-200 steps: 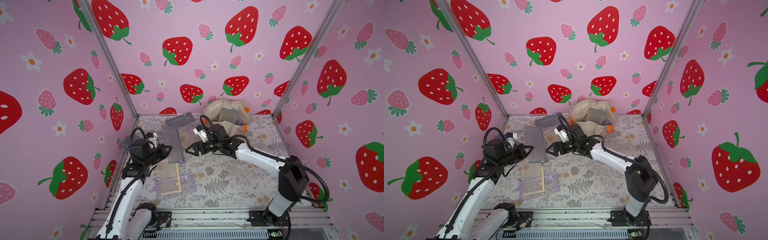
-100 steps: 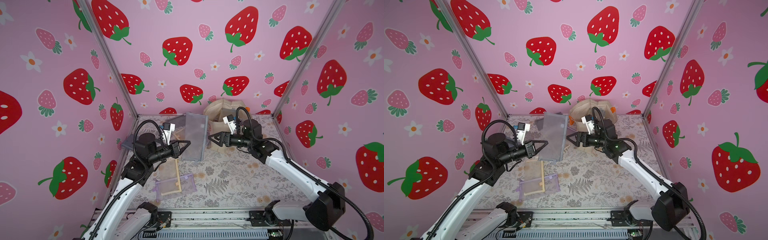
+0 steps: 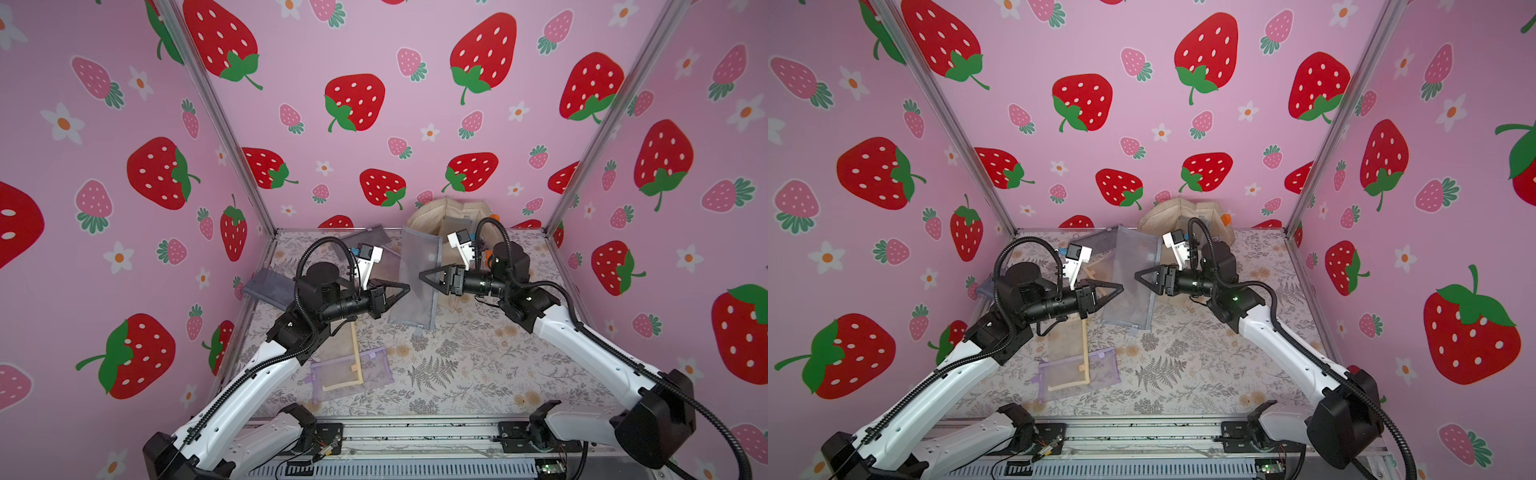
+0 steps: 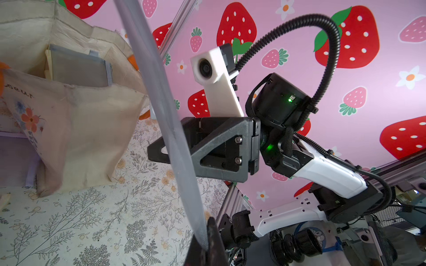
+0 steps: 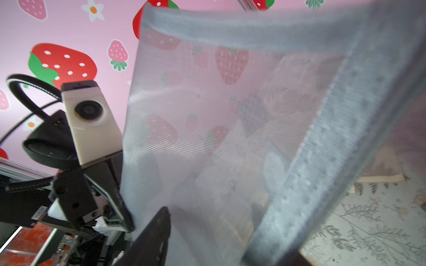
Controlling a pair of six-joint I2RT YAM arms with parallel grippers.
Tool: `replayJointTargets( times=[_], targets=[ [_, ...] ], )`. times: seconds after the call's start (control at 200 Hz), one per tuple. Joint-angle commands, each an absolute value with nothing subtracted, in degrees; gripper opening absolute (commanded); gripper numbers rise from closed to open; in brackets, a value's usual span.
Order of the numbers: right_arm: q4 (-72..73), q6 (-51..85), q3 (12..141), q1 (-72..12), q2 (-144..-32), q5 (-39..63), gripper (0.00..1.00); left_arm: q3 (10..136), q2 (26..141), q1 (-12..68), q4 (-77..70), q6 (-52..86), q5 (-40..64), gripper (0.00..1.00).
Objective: Put the pencil pouch into the canvas bag
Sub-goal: Pick up the pencil pouch, then place the pencil pouch in the canvas bag.
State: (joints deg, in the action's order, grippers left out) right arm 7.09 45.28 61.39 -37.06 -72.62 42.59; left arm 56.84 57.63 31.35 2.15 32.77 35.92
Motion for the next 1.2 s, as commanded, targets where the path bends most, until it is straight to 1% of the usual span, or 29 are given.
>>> replayJointTargets(
  times=[0.0,0.105,0.245,0.375,0.445,0.47,0.49,0.55,0.675,0.735,0.905,1.101,1.196],
  targets=[
    [9.8,45.0,60.9,-37.0,-70.1,42.4,0.41,58.2,56.9,31.7,-0.7,32.6,34.8,0.00],
    [9.4,44.5,60.2,-36.9,-68.8,41.2,0.27,57.8,56.6,31.7,0.2,32.5,33.3,0.00],
    [8.2,43.9,59.9,-36.7,-67.7,40.2,0.16,56.6,56.0,31.7,0.8,32.6,31.9,0.00],
    [5.2,42.1,60.5,-36.7,-67.4,38.7,0.00,56.3,55.8,31.7,3.0,32.8,29.7,0.00],
    [1.2,39.7,61.5,-36.6,-67.2,37.2,0.00,56.1,55.5,31.7,4.4,32.4,28.1,0.00],
    [-0.1,39.0,61.9,-36.6,-67.0,36.7,0.00,55.8,55.4,31.7,4.9,32.3,27.7,0.04],
    [-1.0,38.4,62.2,-36.4,-66.9,36.4,0.00,55.6,55.2,31.7,5.3,32.2,27.3,0.12],
    [-2.3,38.1,62.8,-35.0,-66.6,36.0,0.00,55.0,54.5,31.7,6.3,32.0,25.4,0.27],
    [-2.5,40.0,64.7,-28.1,-66.7,37.2,0.00,53.8,54.3,31.6,9.1,31.4,22.0,0.61],
    [-3.7,38.1,67.6,-24.6,-67.8,37.7,0.00,53.1,54.3,31.6,10.0,31.2,21.6,0.70],
    [-10.9,32.2,80.4,-16.2,-76.3,38.7,0.00,51.3,54.0,31.5,12.3,30.5,21.0,0.84],
    [-20.2,24.5,96.3,-10.6,-90.6,36.0,0.00,50.6,53.1,31.5,14.3,29.2,20.4,0.86],
    [-20.7,24.2,101.4,-8.8,-96.8,36.1,0.00,49.8,52.8,31.5,13.7,29.2,21.5,0.87]
  ],
)
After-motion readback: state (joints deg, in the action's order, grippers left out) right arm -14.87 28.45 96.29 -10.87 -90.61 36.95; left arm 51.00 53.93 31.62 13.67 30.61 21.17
